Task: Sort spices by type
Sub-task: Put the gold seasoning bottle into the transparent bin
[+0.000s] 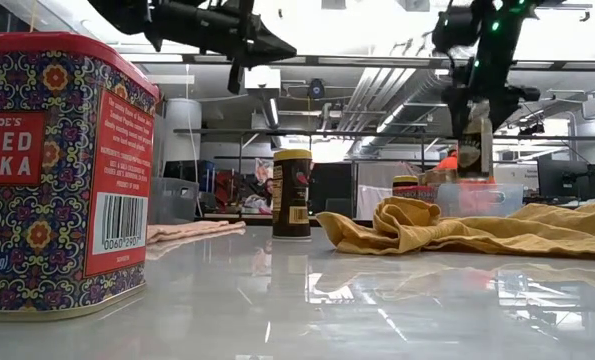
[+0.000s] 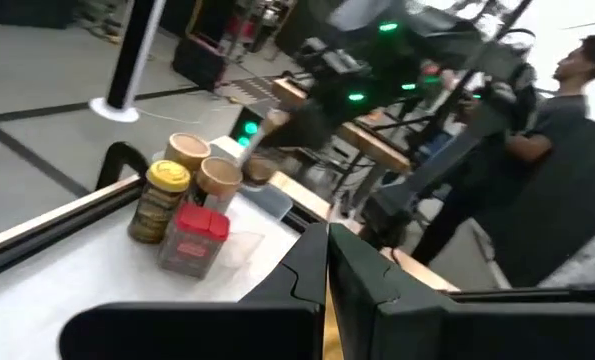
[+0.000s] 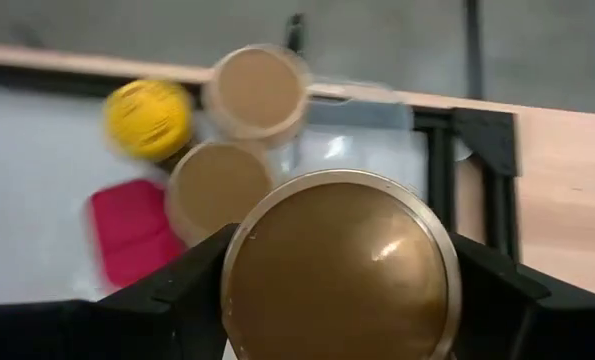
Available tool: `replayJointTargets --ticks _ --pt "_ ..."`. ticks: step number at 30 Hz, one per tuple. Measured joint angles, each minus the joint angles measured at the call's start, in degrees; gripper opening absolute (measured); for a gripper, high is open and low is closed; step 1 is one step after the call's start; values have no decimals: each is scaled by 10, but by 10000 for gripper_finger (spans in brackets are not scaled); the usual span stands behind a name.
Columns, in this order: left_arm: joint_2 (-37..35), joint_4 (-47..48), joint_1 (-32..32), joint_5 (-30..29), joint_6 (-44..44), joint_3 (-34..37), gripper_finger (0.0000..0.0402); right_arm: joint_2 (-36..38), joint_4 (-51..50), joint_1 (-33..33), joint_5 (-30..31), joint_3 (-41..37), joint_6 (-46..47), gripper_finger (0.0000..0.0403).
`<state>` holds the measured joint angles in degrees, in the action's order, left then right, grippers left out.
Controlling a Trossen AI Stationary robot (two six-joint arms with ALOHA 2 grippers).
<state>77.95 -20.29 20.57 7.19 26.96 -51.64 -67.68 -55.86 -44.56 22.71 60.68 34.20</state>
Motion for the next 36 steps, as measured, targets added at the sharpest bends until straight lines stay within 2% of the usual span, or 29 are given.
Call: replayJointTargets --ticks 6,12,16,23,30,36 --pt "-40 45 41 76 -10 0 0 -39 20 -44 2 2 4 271" --pt "-90 119 77 78 -66 0 0 -78 82 -65 8 4 8 271" --pt "-114 151 103 87 -91 0 0 -122 74 -77 9 4 20 271" --pt "-130 175 141 146 -91 0 0 -176 105 -88 11 4 45 271" --pt "-130 181 150 148 -76 0 0 -179 138 -120 8 4 34 272" --pt "-130 181 150 147 -62 0 0 -178 136 -140 -18 4 14 366"
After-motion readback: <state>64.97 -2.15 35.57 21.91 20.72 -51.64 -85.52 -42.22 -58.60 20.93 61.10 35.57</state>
